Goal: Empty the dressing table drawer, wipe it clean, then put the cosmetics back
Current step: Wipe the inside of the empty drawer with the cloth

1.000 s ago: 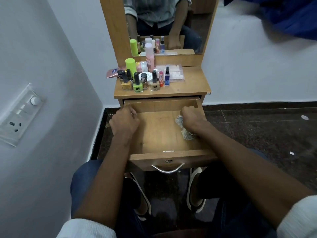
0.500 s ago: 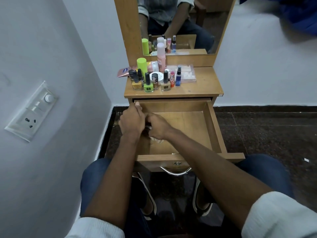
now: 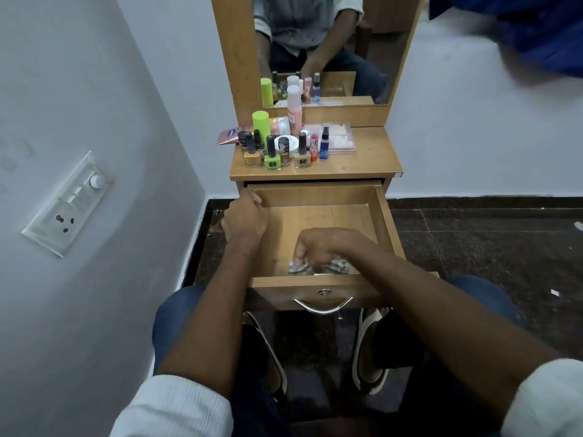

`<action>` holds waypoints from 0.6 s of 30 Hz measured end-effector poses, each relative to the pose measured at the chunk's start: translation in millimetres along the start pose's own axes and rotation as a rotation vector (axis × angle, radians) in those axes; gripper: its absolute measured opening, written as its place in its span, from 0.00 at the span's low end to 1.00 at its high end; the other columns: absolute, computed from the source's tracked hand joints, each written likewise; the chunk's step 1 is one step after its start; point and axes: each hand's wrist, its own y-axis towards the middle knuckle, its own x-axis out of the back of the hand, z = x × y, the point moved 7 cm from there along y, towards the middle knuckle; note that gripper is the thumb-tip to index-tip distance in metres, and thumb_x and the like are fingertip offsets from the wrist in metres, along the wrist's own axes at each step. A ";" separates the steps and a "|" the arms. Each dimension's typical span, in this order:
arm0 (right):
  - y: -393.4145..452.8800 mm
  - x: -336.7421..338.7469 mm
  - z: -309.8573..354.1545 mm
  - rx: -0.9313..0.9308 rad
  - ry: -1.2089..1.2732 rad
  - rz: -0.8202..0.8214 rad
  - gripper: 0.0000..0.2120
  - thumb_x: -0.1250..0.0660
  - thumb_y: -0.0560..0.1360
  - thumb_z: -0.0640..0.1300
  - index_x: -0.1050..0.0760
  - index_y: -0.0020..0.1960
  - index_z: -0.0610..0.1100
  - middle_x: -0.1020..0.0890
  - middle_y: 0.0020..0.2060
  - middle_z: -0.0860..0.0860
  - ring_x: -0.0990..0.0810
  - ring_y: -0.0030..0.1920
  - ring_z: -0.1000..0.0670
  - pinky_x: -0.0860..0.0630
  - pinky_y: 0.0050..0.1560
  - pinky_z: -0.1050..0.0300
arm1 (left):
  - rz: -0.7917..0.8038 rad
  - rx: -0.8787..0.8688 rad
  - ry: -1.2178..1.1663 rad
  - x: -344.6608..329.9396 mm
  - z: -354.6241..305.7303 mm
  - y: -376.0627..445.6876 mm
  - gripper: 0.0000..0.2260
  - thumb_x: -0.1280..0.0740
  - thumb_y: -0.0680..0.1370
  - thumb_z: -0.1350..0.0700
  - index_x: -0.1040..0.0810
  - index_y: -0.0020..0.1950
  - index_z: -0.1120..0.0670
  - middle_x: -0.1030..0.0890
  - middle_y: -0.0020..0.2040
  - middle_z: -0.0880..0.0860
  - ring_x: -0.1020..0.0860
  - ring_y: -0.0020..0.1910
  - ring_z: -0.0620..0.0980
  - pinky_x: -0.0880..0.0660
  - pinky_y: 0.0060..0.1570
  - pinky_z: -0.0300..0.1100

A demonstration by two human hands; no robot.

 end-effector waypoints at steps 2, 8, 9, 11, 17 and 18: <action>-13.5 6.9 -35.0 -0.099 -0.046 0.035 0.18 0.25 0.72 0.30 0.17 0.58 0.46 0.18 0.54 0.51 0.20 0.52 0.48 0.23 0.44 0.56 | -0.005 -0.007 0.014 0.9 0.2 -1.9 0.06 0.39 0.85 0.57 0.23 0.60 0.53 0.16 0.56 0.56 0.18 0.56 0.60 0.25 0.53 0.51; -42.7 21.3 -84.4 -0.266 -0.099 0.028 0.19 0.23 0.71 0.31 0.17 0.58 0.47 0.18 0.55 0.51 0.19 0.59 0.45 0.22 0.50 0.51 | 0.004 -0.062 0.119 0.9 -6.4 -10.0 0.05 0.36 0.83 0.56 0.23 0.58 0.54 0.17 0.53 0.56 0.17 0.52 0.59 0.24 0.49 0.51; -41.7 20.5 -80.8 -0.258 -0.116 0.016 0.20 0.24 0.71 0.30 0.17 0.58 0.47 0.17 0.55 0.50 0.19 0.59 0.44 0.21 0.50 0.50 | 0.003 -0.069 0.149 1.9 -7.9 -11.8 0.07 0.36 0.84 0.56 0.21 0.58 0.56 0.17 0.53 0.56 0.17 0.52 0.59 0.22 0.50 0.52; -38.6 17.4 -74.7 -0.234 -0.100 -0.003 0.19 0.25 0.71 0.29 0.17 0.57 0.45 0.16 0.54 0.47 0.17 0.55 0.45 0.18 0.51 0.50 | 0.016 -0.095 0.211 0.0 -14.7 -17.3 0.10 0.36 0.84 0.55 0.19 0.56 0.58 0.18 0.53 0.57 0.18 0.51 0.58 0.19 0.49 0.52; -41.2 14.1 -77.9 -0.183 0.356 -0.175 0.16 0.27 0.71 0.25 0.17 0.47 0.45 0.14 0.44 0.46 0.15 0.44 0.47 0.20 0.38 0.58 | 0.279 -0.172 0.075 -45.1 -56.8 -61.0 0.10 0.32 0.82 0.50 0.15 0.57 0.53 0.16 0.56 0.54 0.19 0.54 0.55 0.23 0.53 0.48; -40.1 12.8 -81.4 -0.204 0.300 -0.153 0.15 0.26 0.71 0.26 0.17 0.48 0.44 0.14 0.46 0.44 0.15 0.46 0.45 0.19 0.40 0.54 | 0.321 -0.167 0.074 -51.1 -57.8 -64.6 0.10 0.32 0.82 0.50 0.15 0.57 0.53 0.15 0.56 0.54 0.19 0.55 0.55 0.23 0.55 0.48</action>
